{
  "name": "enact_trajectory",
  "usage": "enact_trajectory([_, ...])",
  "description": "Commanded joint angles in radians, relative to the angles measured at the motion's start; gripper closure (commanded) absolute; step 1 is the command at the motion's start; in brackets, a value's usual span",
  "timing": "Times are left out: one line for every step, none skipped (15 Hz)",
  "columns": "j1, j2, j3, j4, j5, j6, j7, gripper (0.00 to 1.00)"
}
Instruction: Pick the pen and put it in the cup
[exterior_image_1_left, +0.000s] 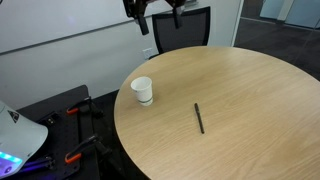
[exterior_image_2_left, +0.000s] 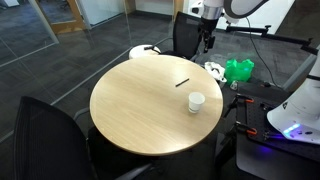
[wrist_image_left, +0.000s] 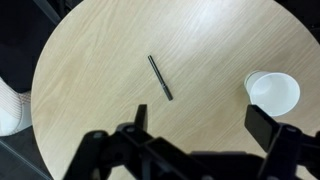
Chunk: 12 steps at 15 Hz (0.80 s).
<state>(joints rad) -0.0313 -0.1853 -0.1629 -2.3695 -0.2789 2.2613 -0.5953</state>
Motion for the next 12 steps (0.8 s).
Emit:
enact_trajectory([-0.019,0.089,-0.009,0.024,0.008,0.092,-0.100,0.00])
enact_trajectory([-0.026,0.114,-0.011,0.027,0.006,0.121,-0.126,0.00])
enact_trajectory([-0.033,0.140,-0.014,0.035,0.015,0.139,-0.162,0.00])
enact_trajectory([-0.043,0.165,-0.015,0.044,0.023,0.156,-0.181,0.00])
enact_trajectory([-0.053,0.194,-0.018,0.053,0.041,0.175,-0.217,0.00])
enact_trajectory([-0.063,0.220,-0.018,0.062,0.055,0.192,-0.254,0.00])
enact_trajectory([-0.075,0.242,-0.016,0.070,0.066,0.207,-0.296,0.00])
enact_trajectory([-0.087,0.267,-0.012,0.077,0.072,0.229,-0.331,0.00])
enact_trajectory([-0.099,0.292,-0.008,0.085,0.086,0.248,-0.369,0.00])
enact_trajectory([-0.110,0.314,-0.003,0.095,0.103,0.261,-0.402,0.00])
enact_trajectory([-0.121,0.343,0.002,0.108,0.124,0.273,-0.431,0.00])
enact_trajectory([-0.130,0.364,0.007,0.118,0.134,0.281,-0.447,0.00])
